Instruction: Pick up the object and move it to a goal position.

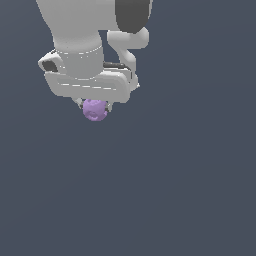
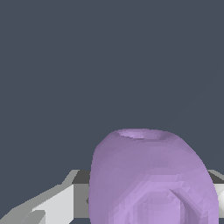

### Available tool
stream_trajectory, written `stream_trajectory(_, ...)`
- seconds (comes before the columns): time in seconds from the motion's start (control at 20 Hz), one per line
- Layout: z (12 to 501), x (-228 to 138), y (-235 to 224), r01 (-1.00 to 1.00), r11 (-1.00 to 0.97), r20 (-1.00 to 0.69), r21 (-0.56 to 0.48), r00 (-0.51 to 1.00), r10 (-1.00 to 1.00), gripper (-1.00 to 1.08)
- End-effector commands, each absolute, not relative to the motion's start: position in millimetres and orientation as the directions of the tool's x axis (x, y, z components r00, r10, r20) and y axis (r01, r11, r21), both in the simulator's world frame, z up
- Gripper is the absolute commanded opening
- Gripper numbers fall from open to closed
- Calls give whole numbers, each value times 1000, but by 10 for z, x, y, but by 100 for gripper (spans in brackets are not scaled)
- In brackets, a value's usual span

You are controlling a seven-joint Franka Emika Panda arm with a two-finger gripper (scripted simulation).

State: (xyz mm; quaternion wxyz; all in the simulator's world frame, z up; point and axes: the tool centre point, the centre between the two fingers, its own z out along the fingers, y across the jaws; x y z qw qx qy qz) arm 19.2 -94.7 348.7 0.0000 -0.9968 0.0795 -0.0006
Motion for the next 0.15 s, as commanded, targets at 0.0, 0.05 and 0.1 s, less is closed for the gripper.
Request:
stream_trajectory(0.0, 3494, 196, -949, -158, -987, 0, 0, 987, -158, -100)
stream_trajectory(0.05, 3487, 198, -948, -158, -987, 0, 0, 987, -158, -100)
stream_trajectory(0.1, 3484, 199, -947, -158, -987, 0, 0, 987, -158, -100)
